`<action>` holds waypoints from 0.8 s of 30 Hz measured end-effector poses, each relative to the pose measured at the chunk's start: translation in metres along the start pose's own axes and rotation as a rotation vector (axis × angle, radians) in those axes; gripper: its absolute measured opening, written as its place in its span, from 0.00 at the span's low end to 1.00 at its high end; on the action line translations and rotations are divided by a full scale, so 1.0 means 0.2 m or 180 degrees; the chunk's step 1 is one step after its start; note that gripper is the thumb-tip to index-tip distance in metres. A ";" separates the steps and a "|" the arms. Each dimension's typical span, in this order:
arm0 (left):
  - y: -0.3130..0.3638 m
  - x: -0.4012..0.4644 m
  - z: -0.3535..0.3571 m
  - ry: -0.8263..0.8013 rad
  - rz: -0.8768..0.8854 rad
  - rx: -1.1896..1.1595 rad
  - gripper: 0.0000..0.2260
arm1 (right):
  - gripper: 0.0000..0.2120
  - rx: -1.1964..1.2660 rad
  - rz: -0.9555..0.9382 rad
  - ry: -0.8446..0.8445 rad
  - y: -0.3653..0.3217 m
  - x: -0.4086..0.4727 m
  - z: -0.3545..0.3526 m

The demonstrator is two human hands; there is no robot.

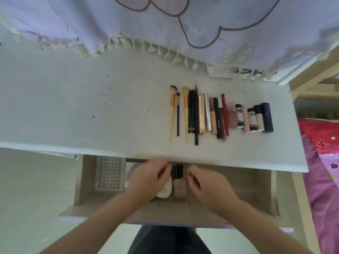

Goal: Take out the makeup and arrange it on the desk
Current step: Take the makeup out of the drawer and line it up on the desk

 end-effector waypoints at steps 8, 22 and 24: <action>0.03 0.15 0.56 -0.0824 -0.0503 0.0601 0.21 | 0.13 0.0750 0.1258 0.0273 0.45 0.28 0.38; 0.07 0.13 0.61 -0.0921 -0.0781 0.0399 0.19 | 0.11 0.0137 0.1441 0.0437 0.54 0.18 0.36; 0.08 0.10 0.60 -0.0974 -0.0904 -0.0300 0.14 | 0.13 0.0068 0.1393 0.0392 0.55 0.12 0.33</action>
Point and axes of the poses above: each hand's wrist, its own x-axis towards the middle knuckle, its own z-axis out of the palm, y = z × x, the point moved 3 cm from there along x, towards the middle knuckle, and after that the axes turned 13 degrees about x, right-handed, at the moved point
